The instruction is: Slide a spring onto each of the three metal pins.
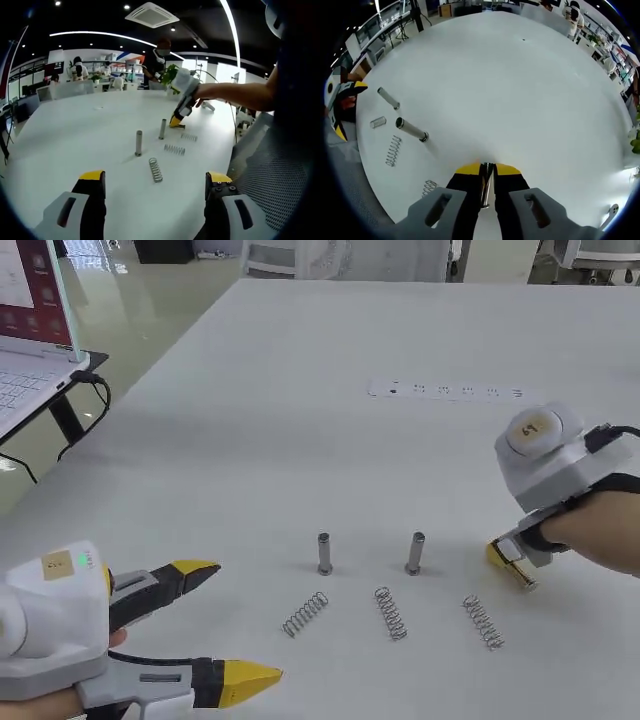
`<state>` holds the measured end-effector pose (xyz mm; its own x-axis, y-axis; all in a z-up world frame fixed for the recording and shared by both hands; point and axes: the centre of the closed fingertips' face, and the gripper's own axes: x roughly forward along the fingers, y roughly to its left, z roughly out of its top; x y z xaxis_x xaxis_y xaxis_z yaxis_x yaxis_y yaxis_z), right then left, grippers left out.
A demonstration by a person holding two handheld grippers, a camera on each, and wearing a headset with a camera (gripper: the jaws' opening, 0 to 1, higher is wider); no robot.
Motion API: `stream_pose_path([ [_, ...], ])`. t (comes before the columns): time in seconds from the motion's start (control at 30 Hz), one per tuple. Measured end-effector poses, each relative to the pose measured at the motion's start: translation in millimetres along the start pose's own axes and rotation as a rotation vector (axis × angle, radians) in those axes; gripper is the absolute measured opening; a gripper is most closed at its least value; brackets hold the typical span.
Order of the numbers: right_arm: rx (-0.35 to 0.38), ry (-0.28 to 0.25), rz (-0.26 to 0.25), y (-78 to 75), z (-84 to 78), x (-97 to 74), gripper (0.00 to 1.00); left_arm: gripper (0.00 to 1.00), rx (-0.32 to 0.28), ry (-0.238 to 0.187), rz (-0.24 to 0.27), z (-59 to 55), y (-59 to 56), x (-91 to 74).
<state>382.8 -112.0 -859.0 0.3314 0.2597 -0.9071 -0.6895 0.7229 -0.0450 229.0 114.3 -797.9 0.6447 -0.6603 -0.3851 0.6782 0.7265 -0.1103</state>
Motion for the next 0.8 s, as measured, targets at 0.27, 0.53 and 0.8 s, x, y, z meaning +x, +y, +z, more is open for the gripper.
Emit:
stream_pose_path([
  [0.27, -0.021, 0.029, 0.005, 3.2, -4.0, -0.3, 0.06, 0.77, 0.0, -0.001, -0.005, 0.2, -0.8, 0.4],
  [0.53, 0.004, 0.024, -0.005, 0.9, -1.9, 0.8, 0.05, 0.77, -0.002, -0.01, -0.004, 1.9, 0.5, -0.5],
  [0.8, 0.047, -0.02, 0.003, -0.1, -2.8, -4.5, 0.05, 0.76, 0.0, -0.012, -0.008, 2.9, -0.3, -0.1],
])
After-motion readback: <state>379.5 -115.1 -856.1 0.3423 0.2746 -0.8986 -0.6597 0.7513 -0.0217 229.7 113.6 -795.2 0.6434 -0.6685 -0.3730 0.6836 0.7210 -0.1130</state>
